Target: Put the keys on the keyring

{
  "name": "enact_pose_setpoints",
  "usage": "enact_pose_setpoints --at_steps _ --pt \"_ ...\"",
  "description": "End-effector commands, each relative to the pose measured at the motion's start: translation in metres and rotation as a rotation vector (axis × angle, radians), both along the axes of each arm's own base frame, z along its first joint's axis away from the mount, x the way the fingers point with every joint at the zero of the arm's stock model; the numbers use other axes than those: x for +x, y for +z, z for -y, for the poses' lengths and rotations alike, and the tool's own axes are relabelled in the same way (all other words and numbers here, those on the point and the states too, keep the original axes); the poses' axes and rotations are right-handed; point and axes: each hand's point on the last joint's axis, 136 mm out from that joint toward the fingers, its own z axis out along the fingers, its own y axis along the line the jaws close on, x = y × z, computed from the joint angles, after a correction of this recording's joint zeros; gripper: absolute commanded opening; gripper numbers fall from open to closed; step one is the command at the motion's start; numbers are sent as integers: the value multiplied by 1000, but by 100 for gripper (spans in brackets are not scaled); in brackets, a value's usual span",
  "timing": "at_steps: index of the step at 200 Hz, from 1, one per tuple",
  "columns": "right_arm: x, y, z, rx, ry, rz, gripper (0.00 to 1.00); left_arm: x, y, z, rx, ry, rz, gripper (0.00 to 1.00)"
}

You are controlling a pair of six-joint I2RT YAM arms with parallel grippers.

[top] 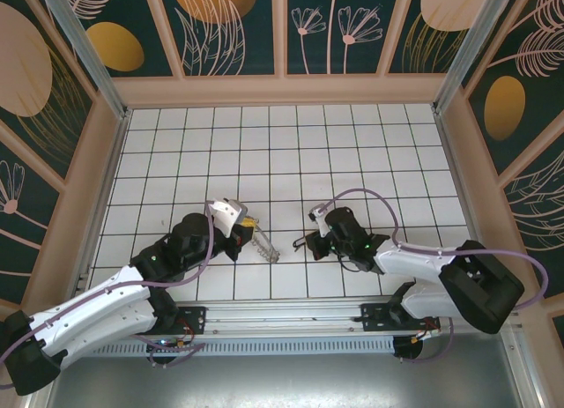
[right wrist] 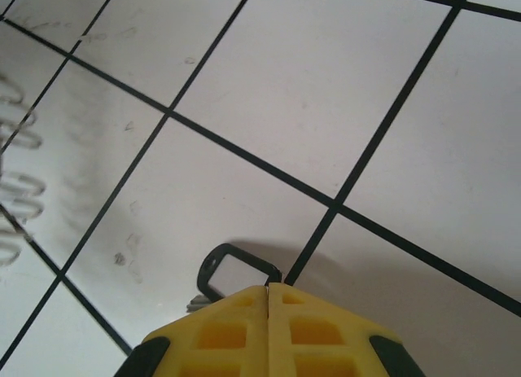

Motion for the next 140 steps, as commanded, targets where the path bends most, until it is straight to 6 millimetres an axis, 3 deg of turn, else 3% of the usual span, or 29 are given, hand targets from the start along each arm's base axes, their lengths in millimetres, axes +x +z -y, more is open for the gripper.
enact_pose_setpoints --at_steps 1,48,140 --pt "6 -1 0 32 -52 15 12 1 32 9 -75 -26 65 0" --pt "7 12 5 60 -85 50 38 1 33 11 -84 -35 64 0" --pt "-9 -7 25 95 -205 -165 38 0 32 14 -82 -56 71 0"
